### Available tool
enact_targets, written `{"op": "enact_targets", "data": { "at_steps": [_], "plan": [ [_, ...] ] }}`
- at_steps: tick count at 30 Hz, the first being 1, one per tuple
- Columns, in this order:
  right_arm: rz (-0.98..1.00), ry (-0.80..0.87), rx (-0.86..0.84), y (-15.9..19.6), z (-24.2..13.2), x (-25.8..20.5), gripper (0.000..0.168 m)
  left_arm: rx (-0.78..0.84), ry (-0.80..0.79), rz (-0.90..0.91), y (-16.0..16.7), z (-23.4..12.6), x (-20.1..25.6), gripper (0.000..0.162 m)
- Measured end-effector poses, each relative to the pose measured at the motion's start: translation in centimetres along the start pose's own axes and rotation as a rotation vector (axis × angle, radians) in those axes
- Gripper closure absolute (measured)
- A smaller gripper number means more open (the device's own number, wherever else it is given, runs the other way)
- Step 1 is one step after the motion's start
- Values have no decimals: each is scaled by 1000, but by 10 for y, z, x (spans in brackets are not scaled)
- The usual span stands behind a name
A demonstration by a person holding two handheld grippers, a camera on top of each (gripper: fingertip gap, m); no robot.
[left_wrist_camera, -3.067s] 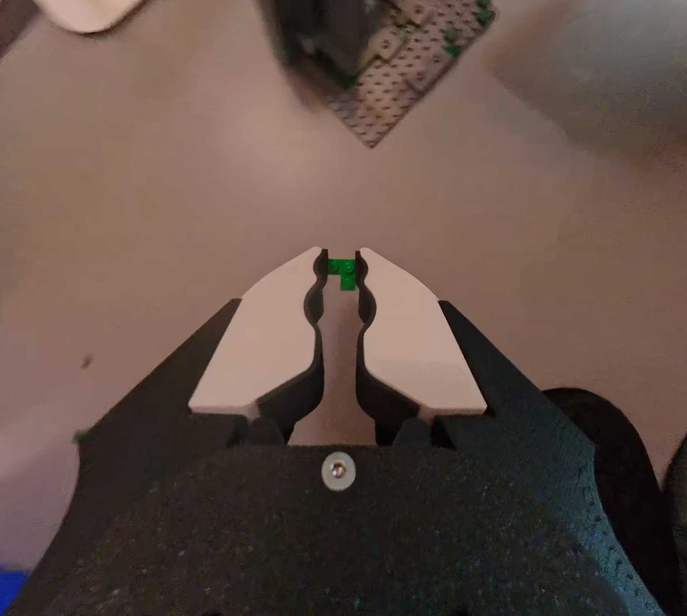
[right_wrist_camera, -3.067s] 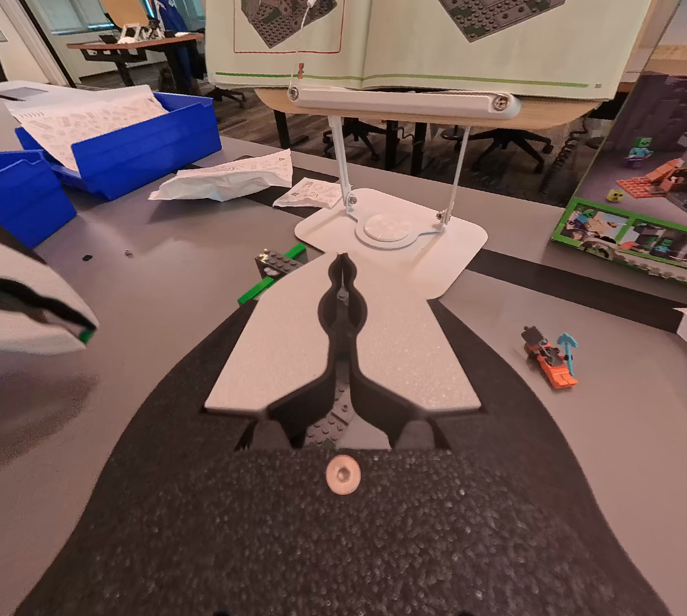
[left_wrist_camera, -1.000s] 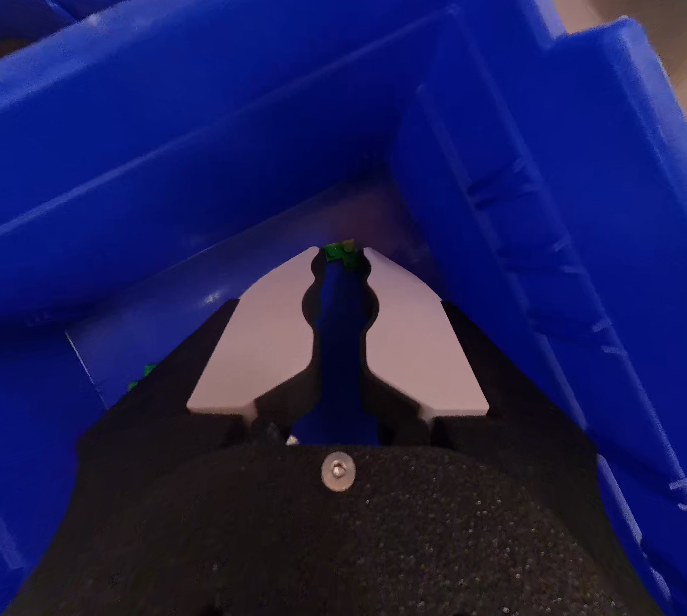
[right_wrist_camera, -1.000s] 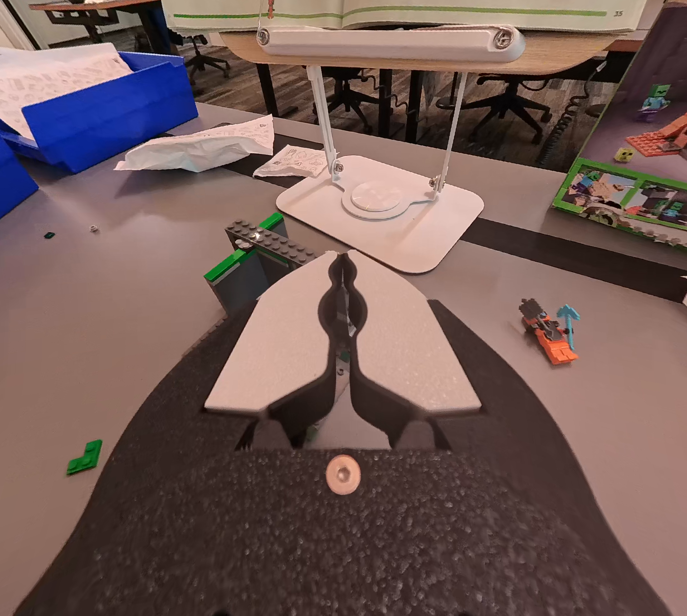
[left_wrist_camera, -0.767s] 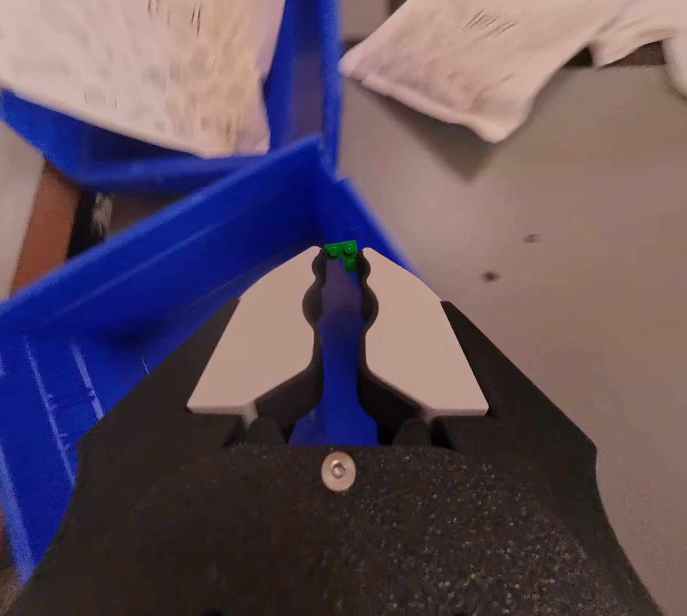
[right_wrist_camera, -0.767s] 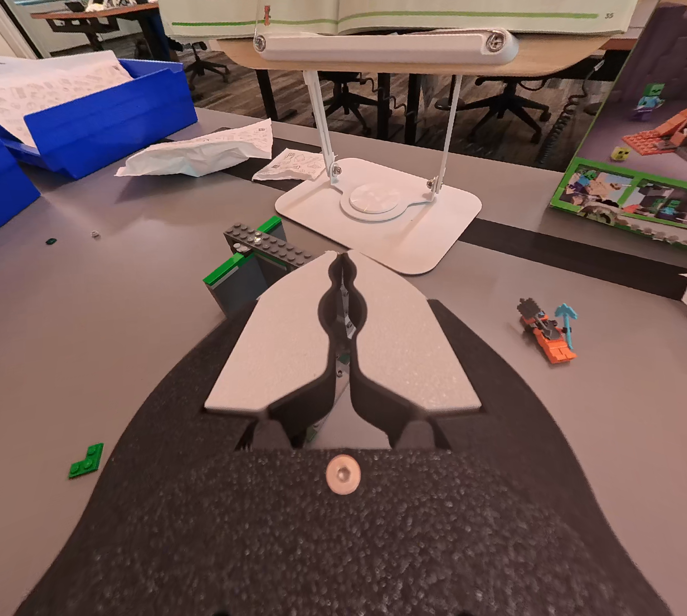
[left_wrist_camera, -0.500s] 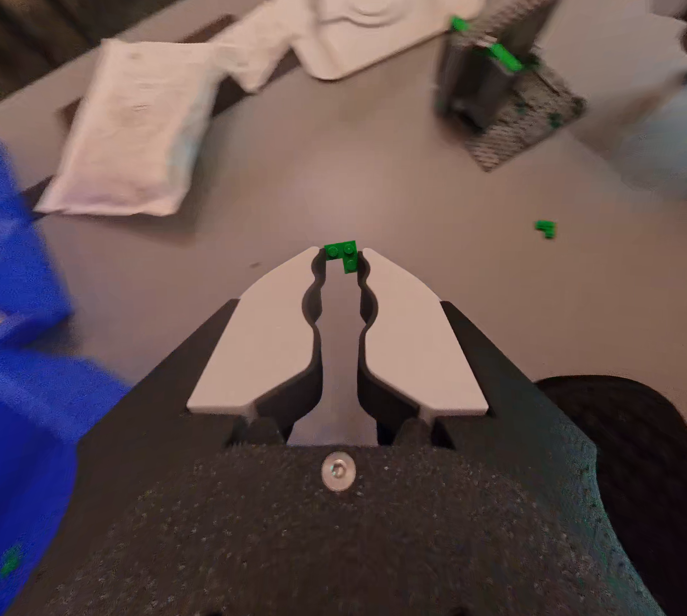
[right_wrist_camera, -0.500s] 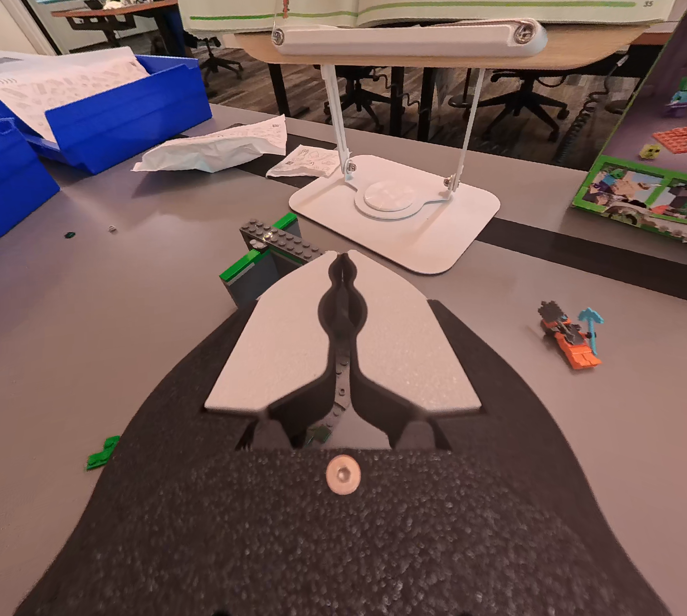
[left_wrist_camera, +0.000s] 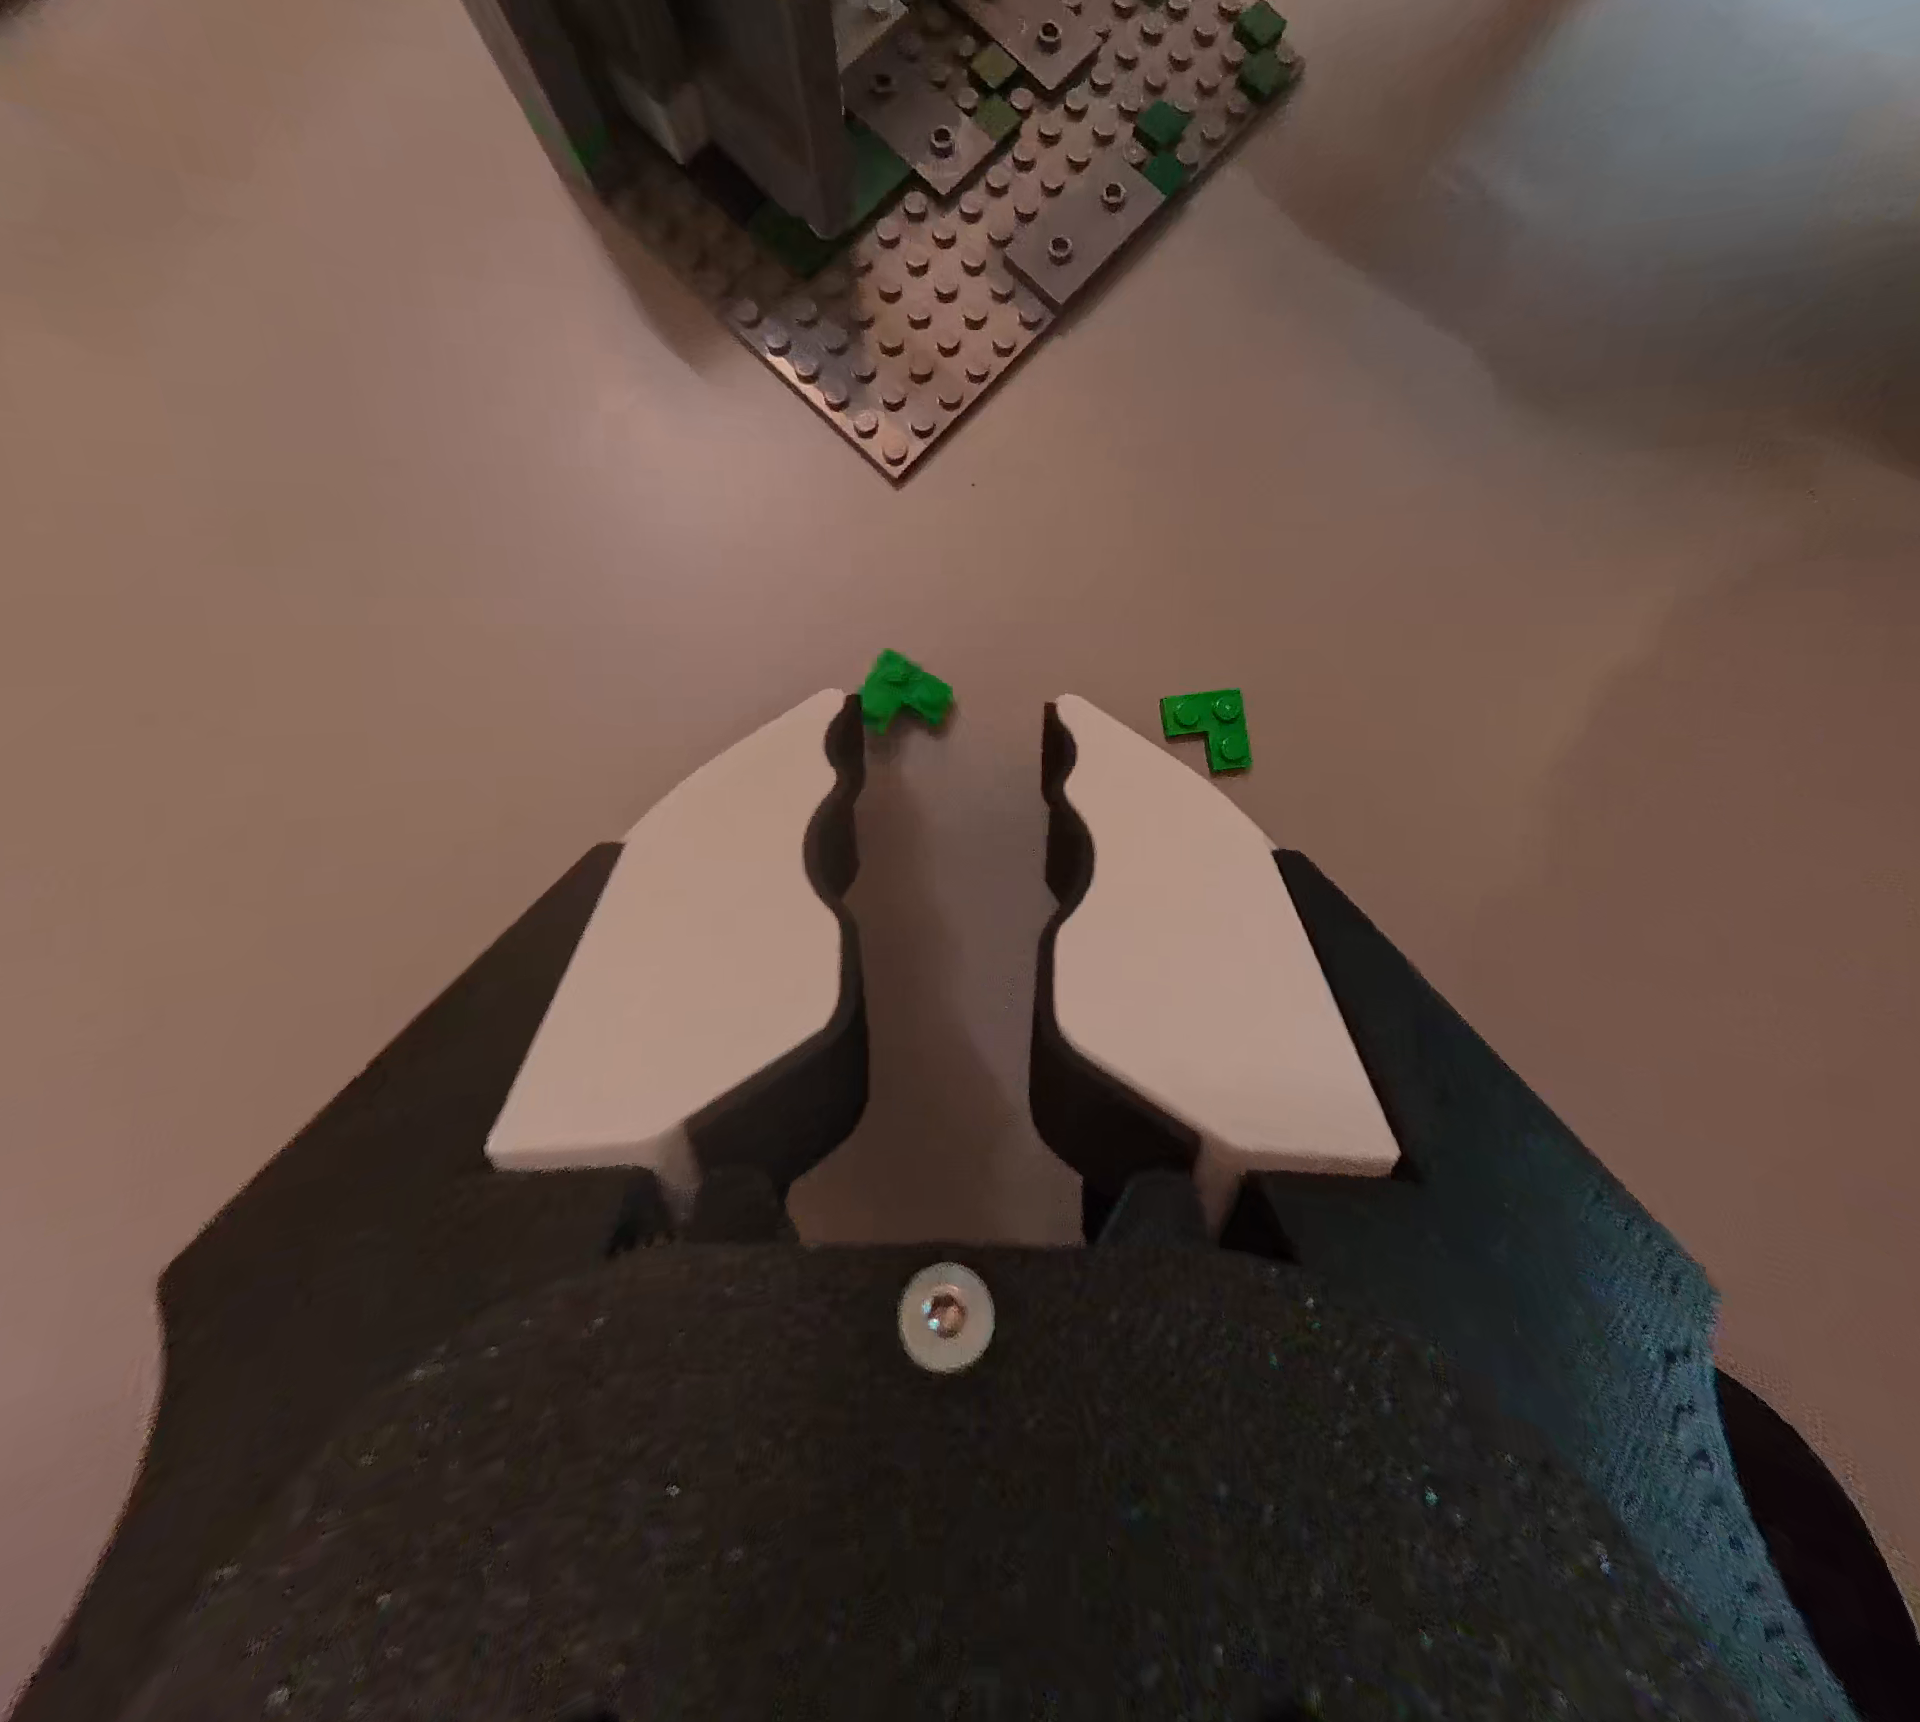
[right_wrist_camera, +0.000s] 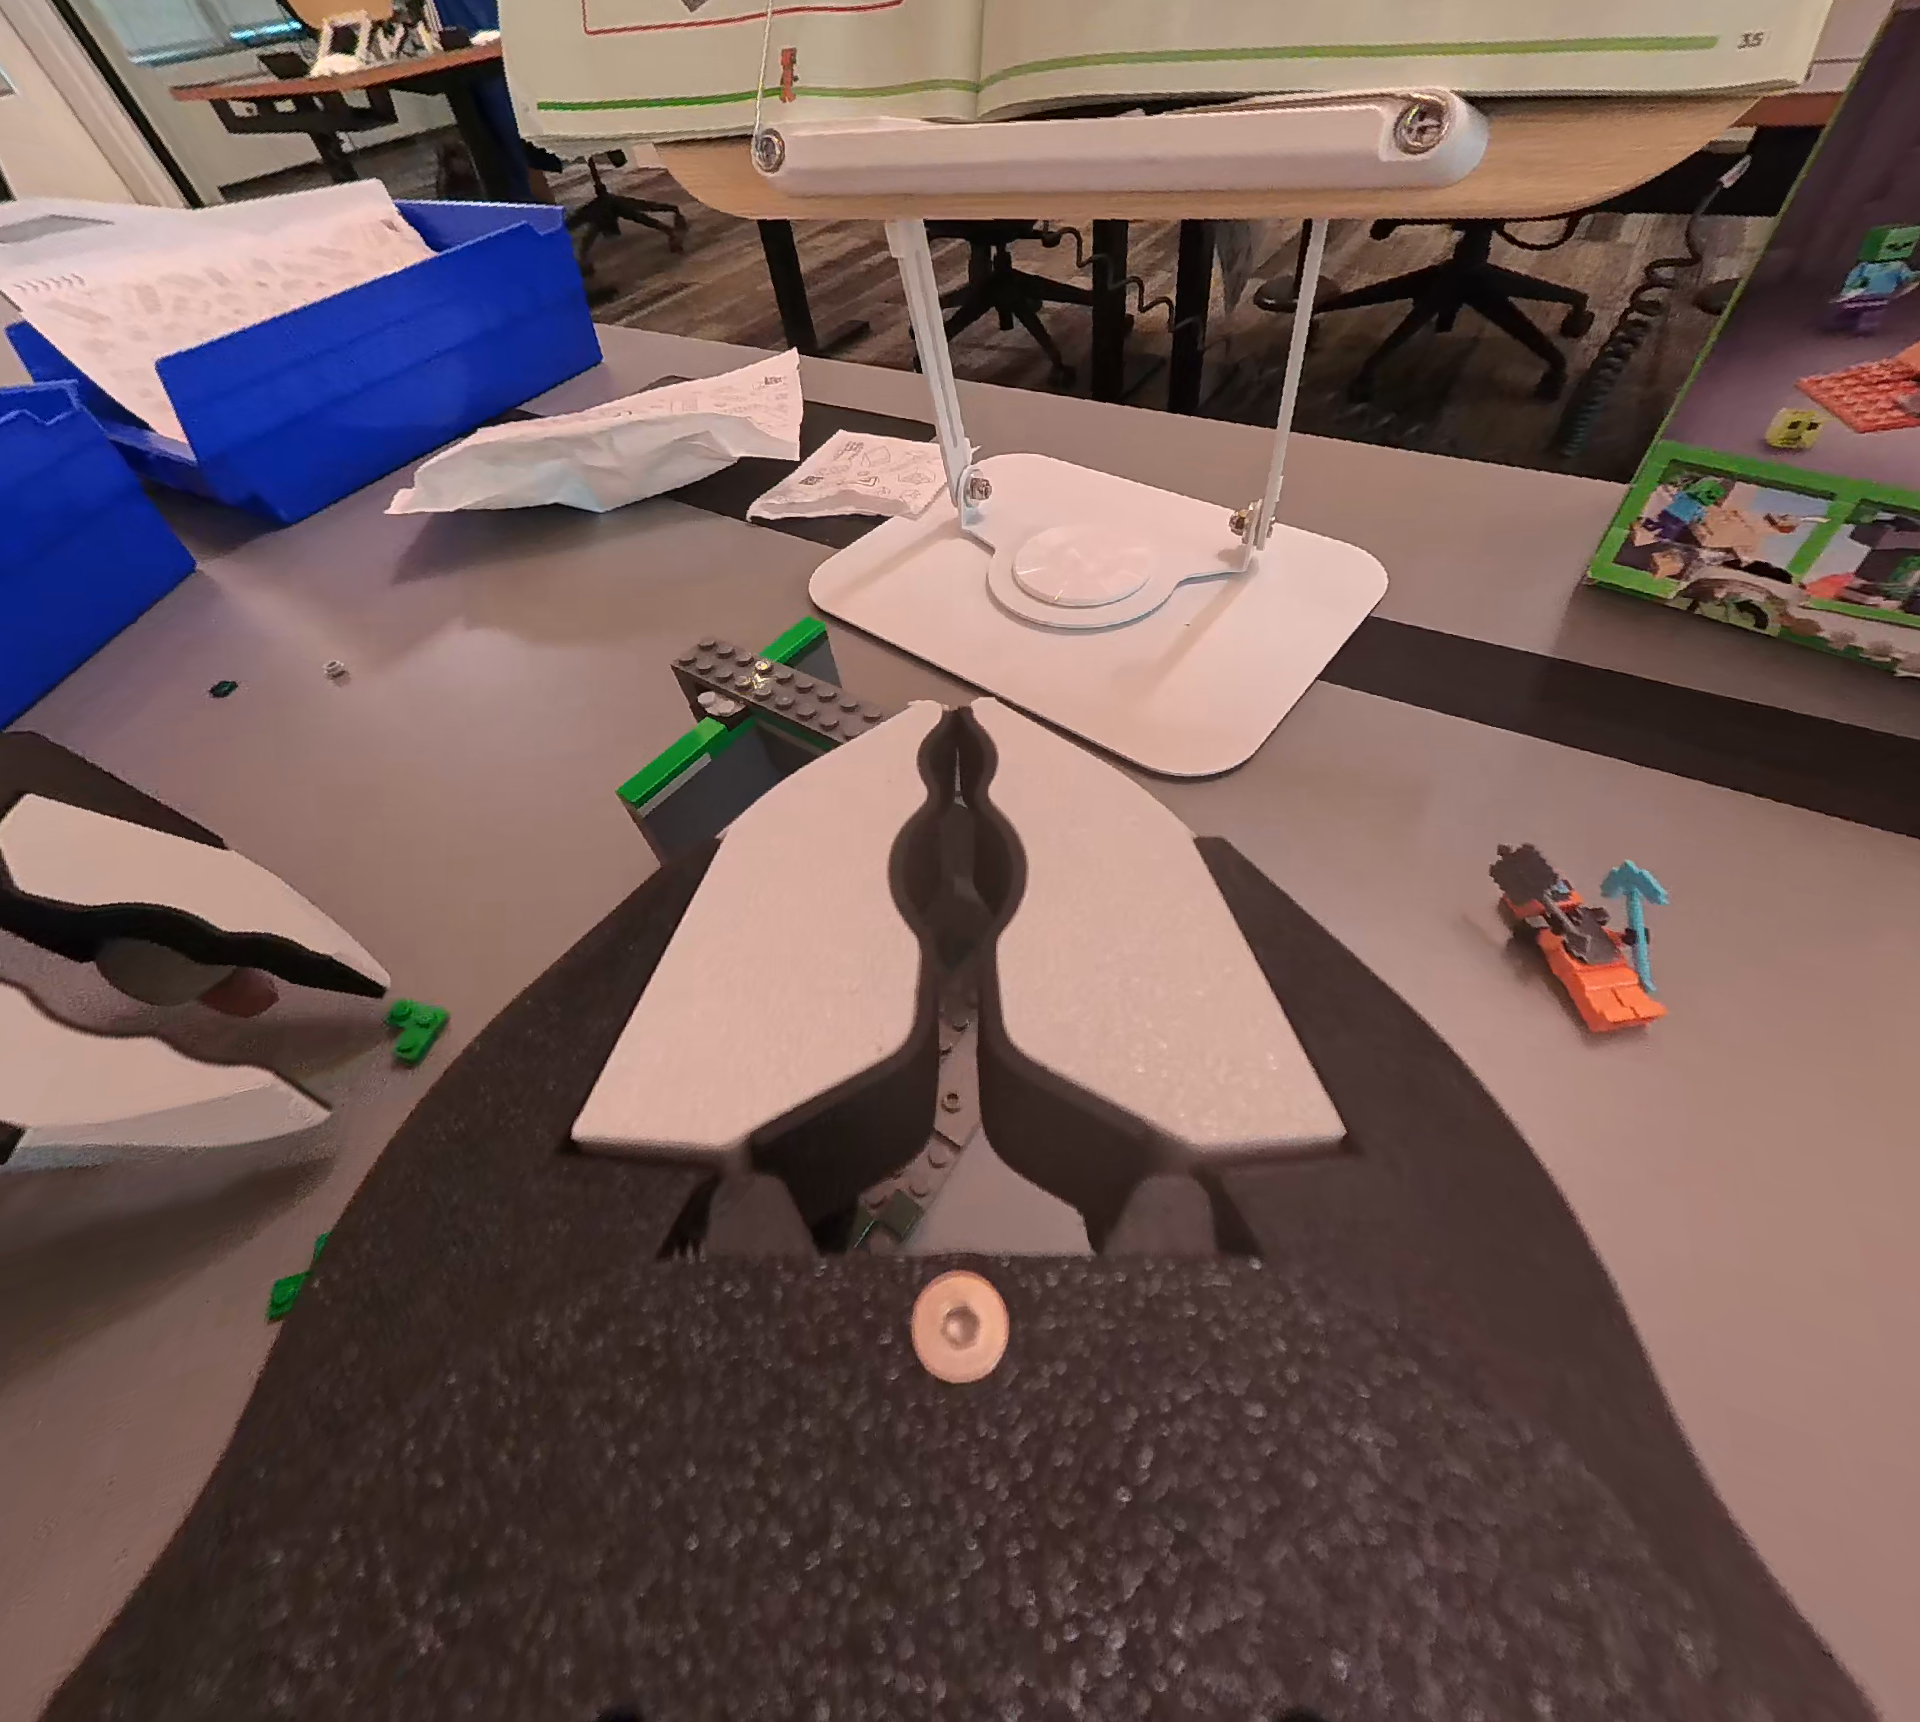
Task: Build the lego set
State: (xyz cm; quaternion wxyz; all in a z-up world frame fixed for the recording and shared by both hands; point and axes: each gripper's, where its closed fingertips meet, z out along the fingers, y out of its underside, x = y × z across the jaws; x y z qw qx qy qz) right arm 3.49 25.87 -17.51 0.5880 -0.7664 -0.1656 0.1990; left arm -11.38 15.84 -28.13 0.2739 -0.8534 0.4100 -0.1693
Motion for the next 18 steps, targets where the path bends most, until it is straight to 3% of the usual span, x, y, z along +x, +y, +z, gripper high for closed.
{"op": "enact_targets", "data": {
  "at_steps": [5,10,14,18],
  "plan": [
    [-5,-3,-7,2,1,-2,168,99,-29,-25,-7,-28,1,129],
    [-3,-3,-9,3,2,-1,168,261,-235,-102,-6,-110,-25,136],
    [-4,-7,-14,5,3,-4,168,310,-553,-193,31,-194,-64,139],
    [-11,-19,-21,7,5,-10,168,217,-835,-348,102,-255,-106,133]
  ]
}}
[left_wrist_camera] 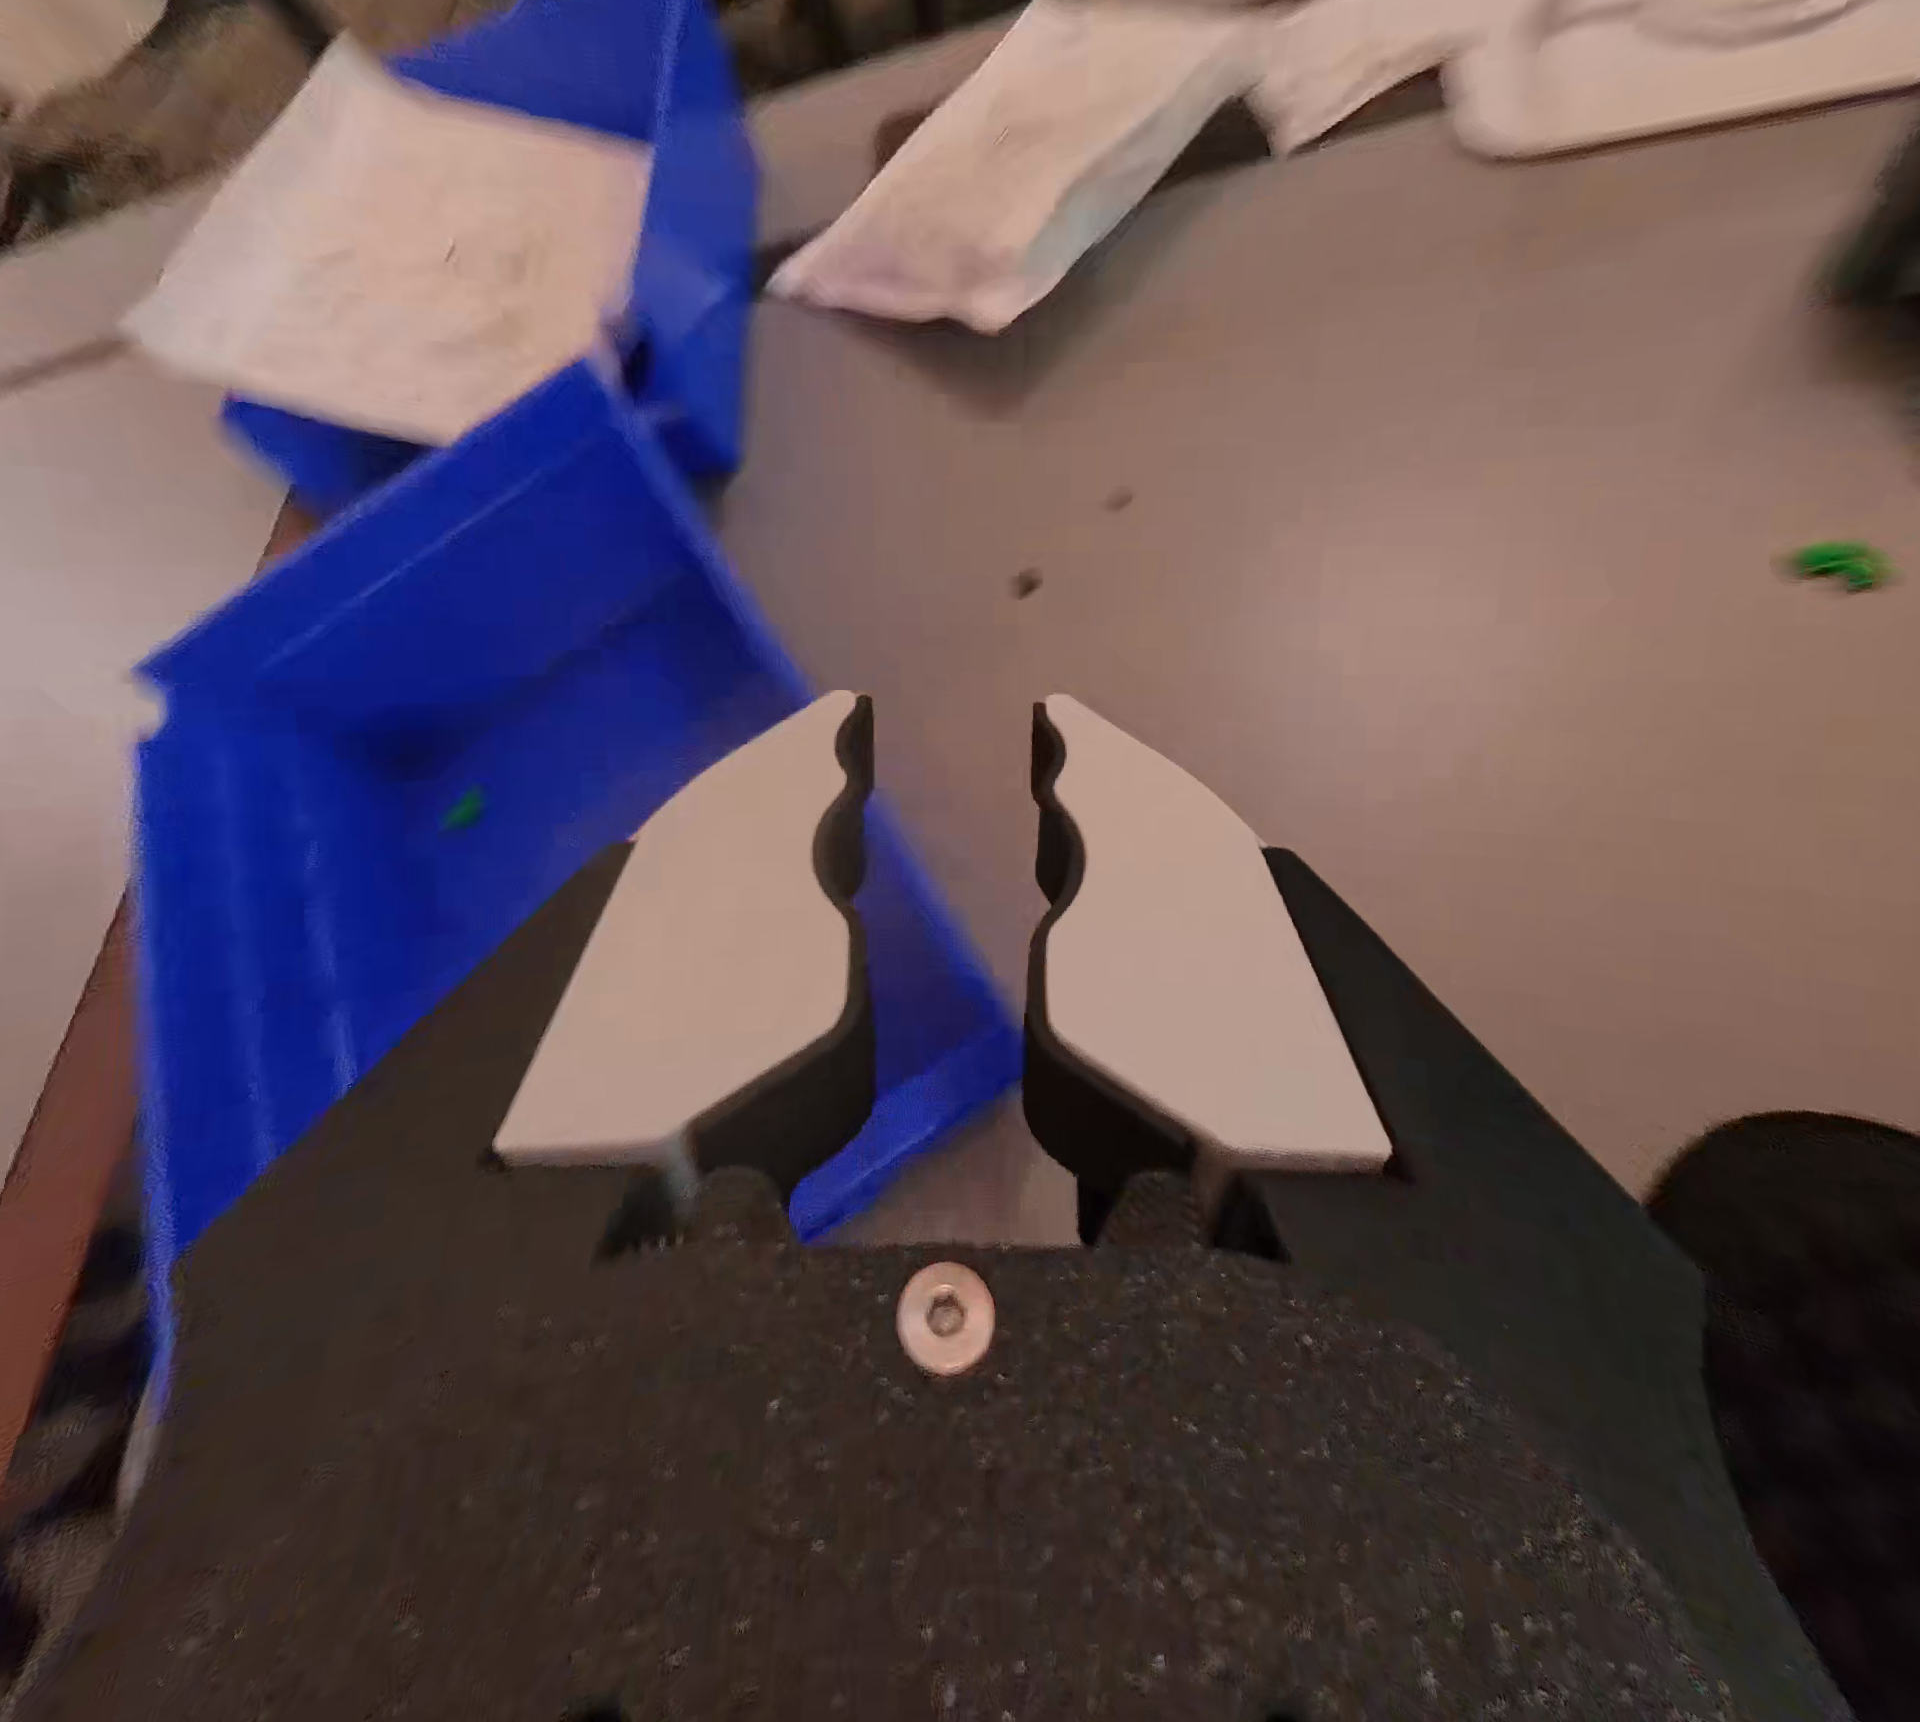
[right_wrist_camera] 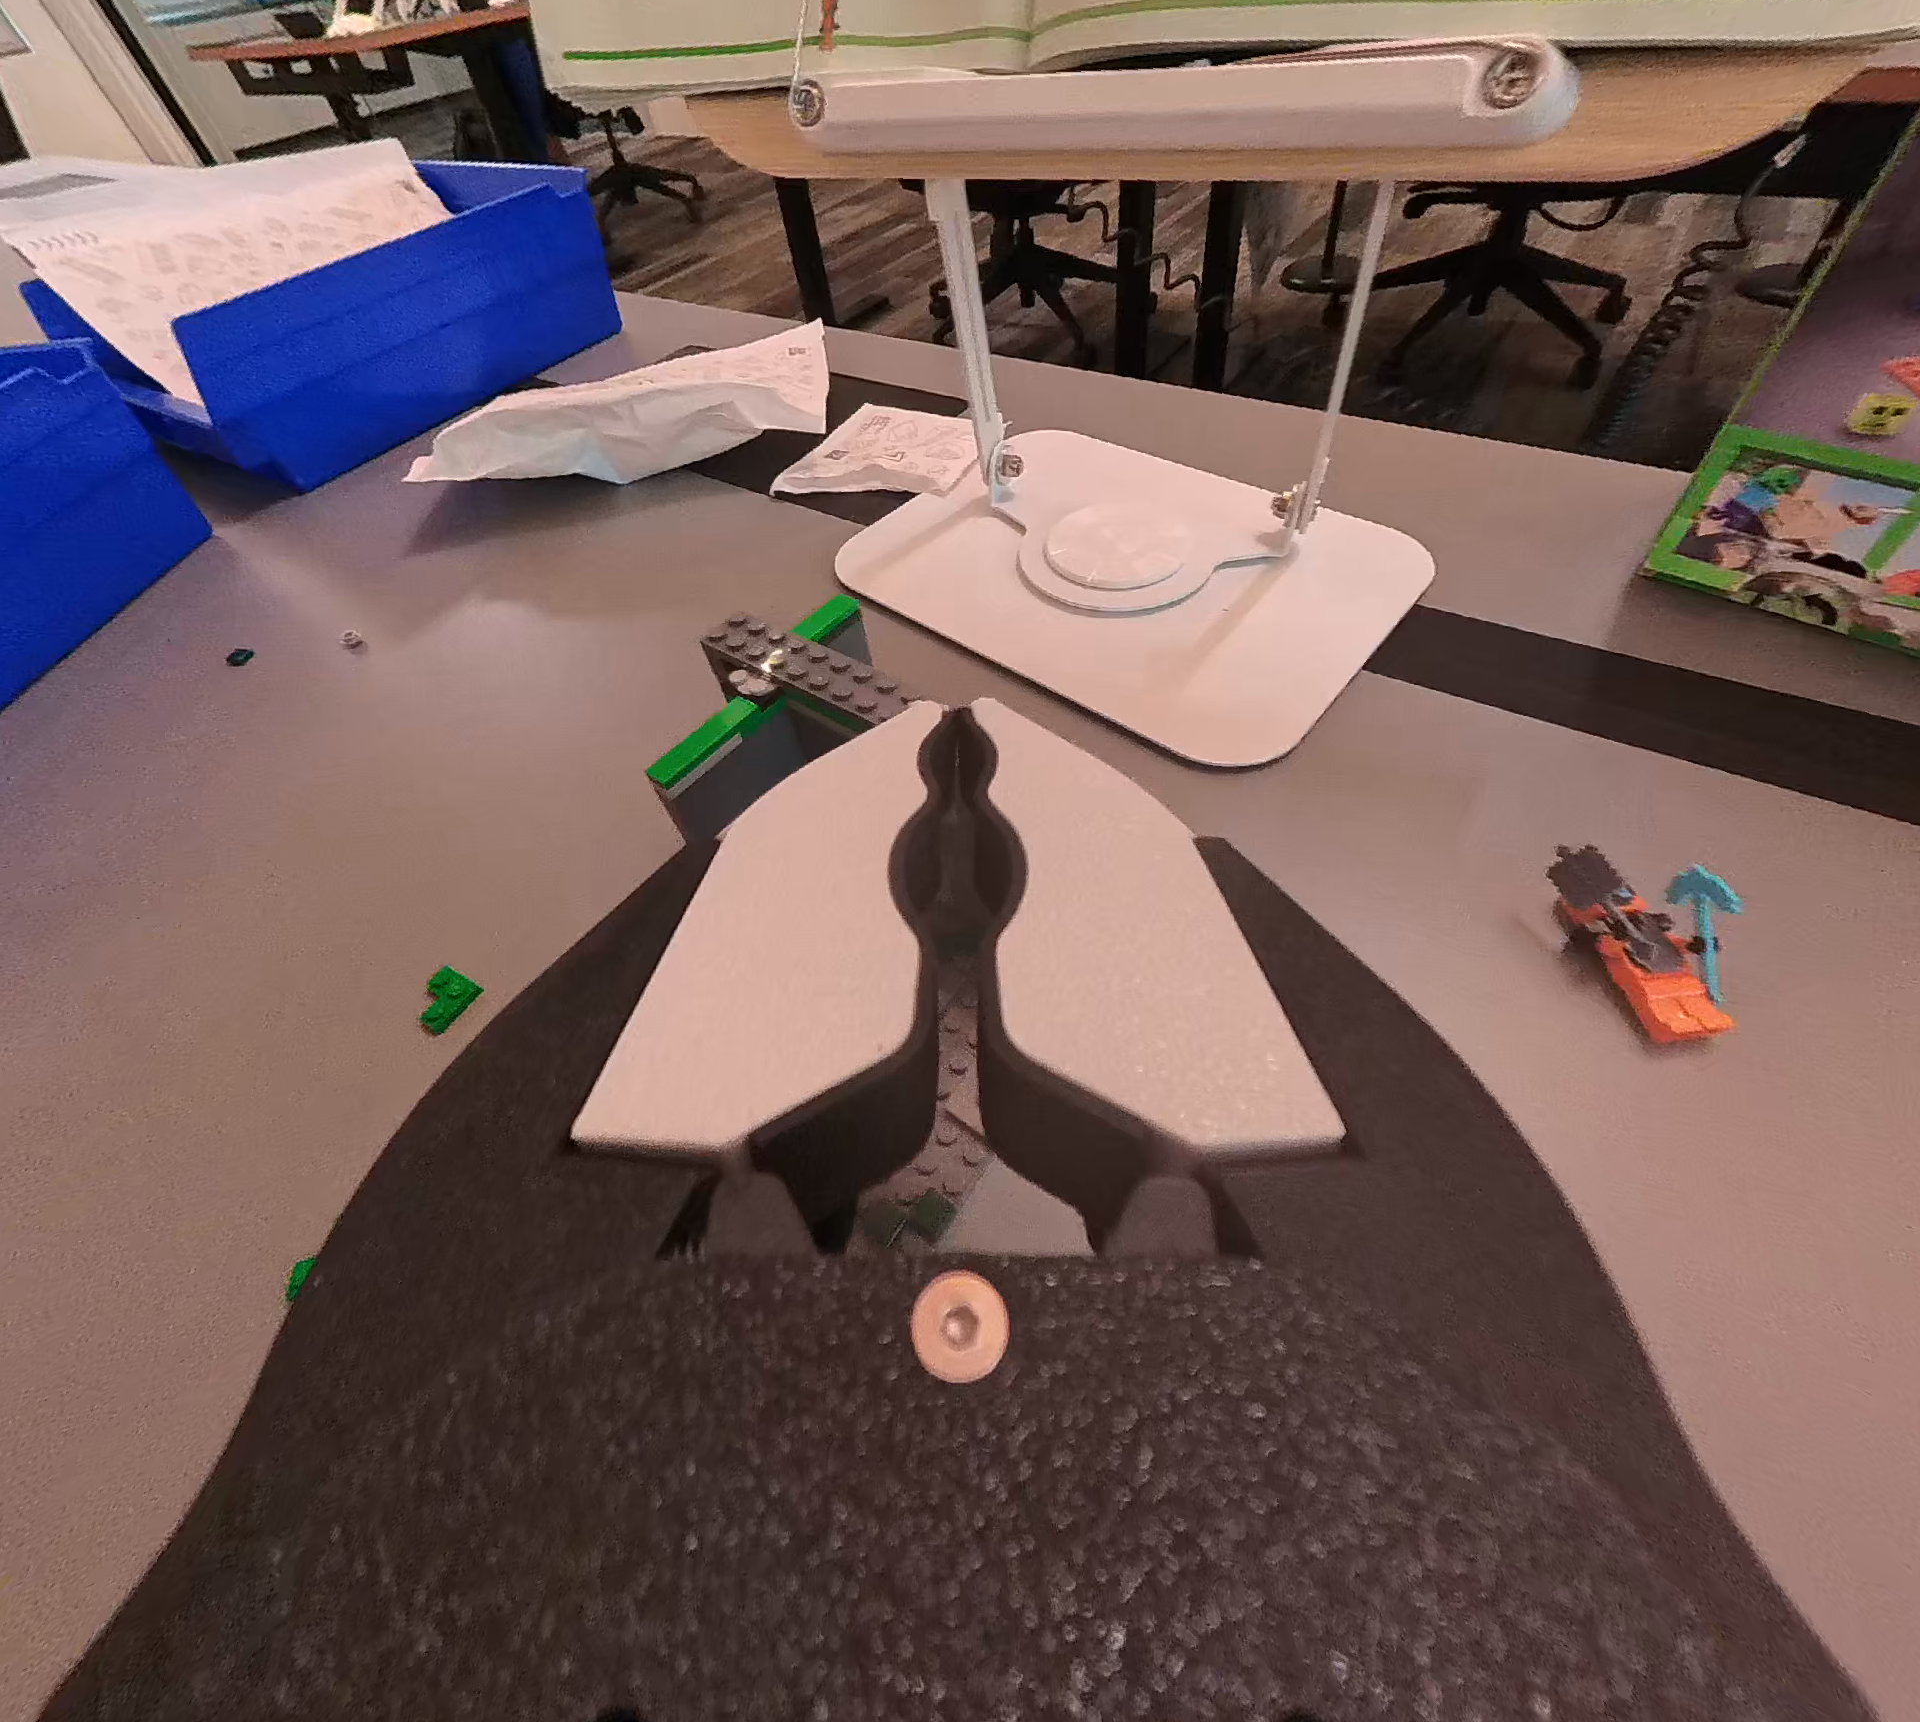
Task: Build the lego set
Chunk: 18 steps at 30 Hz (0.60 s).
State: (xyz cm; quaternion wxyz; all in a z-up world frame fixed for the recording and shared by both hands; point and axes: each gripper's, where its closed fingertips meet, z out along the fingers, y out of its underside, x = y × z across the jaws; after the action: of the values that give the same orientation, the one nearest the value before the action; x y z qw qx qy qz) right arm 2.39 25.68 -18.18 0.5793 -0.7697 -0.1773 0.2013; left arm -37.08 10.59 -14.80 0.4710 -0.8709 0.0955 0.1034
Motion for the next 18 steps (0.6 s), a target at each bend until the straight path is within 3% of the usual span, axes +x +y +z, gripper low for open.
{"op": "enact_targets", "data": {
  "at_steps": [2,5,9,12,18],
  "plan": [
    [-8,-6,-2,0,1,-4,168,-91,-18,-48,28,6,-18,123],
    [-17,-7,1,-1,0,-6,168,-144,15,-92,51,19,-18,121],
    [-11,-3,5,-2,-2,-4,168,-205,28,-70,65,33,-11,124],
    [-7,2,11,-4,-3,-1,168,-211,51,-73,68,39,-4,136],
    [-4,0,10,-4,-3,-1,168,-222,-164,70,73,38,-16,142]
  ]
}}
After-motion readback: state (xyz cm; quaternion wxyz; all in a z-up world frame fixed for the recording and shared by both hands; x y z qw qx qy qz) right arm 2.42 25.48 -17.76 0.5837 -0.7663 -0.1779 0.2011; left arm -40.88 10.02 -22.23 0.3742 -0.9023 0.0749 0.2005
